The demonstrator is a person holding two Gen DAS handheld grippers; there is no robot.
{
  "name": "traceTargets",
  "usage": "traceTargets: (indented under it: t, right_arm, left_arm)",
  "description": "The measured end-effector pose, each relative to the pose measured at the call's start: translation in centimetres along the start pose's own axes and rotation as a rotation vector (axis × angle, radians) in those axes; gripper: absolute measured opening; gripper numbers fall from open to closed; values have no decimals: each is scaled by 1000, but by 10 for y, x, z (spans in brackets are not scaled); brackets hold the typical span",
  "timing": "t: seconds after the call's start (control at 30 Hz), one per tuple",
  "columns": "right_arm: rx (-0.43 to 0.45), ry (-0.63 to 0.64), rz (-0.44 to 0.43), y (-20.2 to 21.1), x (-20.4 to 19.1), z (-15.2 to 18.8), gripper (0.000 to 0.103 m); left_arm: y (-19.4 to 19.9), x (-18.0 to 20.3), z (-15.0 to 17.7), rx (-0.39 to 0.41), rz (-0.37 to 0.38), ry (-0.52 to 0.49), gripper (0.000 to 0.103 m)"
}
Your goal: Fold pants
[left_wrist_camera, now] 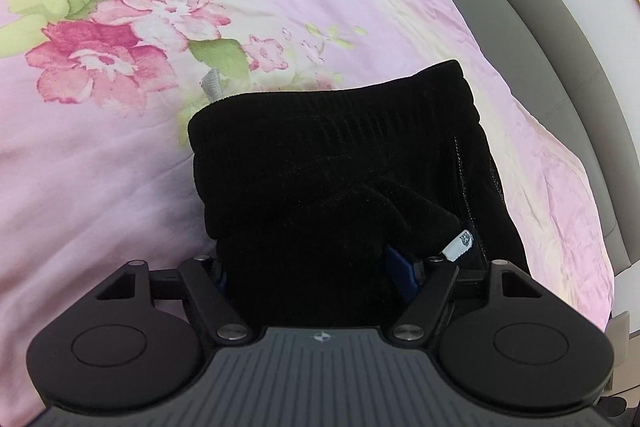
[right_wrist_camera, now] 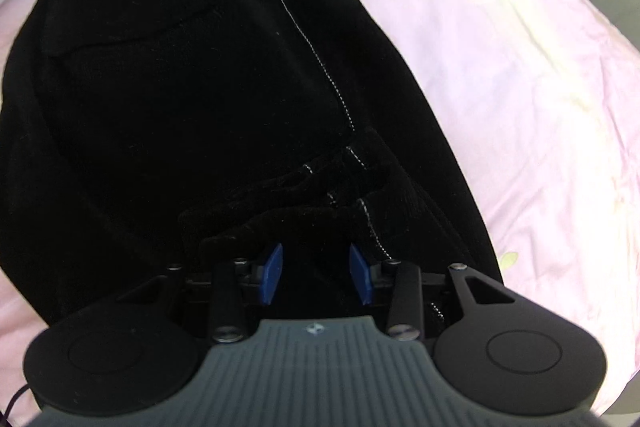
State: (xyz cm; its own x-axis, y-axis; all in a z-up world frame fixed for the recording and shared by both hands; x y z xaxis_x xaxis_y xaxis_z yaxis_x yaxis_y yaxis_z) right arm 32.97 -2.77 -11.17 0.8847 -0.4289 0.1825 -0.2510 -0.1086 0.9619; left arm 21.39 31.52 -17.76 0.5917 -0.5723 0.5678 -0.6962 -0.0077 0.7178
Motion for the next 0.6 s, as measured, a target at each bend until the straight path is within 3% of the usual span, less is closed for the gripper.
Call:
traceTargets:
  t: [0.1,0.27,0.47,0.6]
  right_arm:
    - [-6,-3,9,-1,-1,-2,36]
    - [-2,-24,27,-5,-4,-13,36]
    - [-9,-25,71,-4,-11,-18,35]
    - [24,-63,87,11,-16,-11,35]
  left_arm:
    - [2,-1,1,11,7,-2,64]
    - [23,11,3,56,42,-30,49]
    - [71,63,8,148,113,-131,45]
    - [103,117,23,193,143,-250,45]
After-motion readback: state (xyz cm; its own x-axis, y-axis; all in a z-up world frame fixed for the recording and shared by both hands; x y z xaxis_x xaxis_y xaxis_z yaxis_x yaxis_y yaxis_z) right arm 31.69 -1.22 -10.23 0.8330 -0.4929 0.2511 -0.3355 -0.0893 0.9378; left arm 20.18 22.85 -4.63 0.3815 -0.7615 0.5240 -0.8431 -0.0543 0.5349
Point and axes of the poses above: each gripper's, at about its wrist camera, not at the fingertips, and y roughly against the way its jaws point, x to its right, z to its underside, the point moved 2 cm from there along -y, roughly the way its jaws point, and after that the axes turned 2 degrees about -z, right-handed, at the moved point
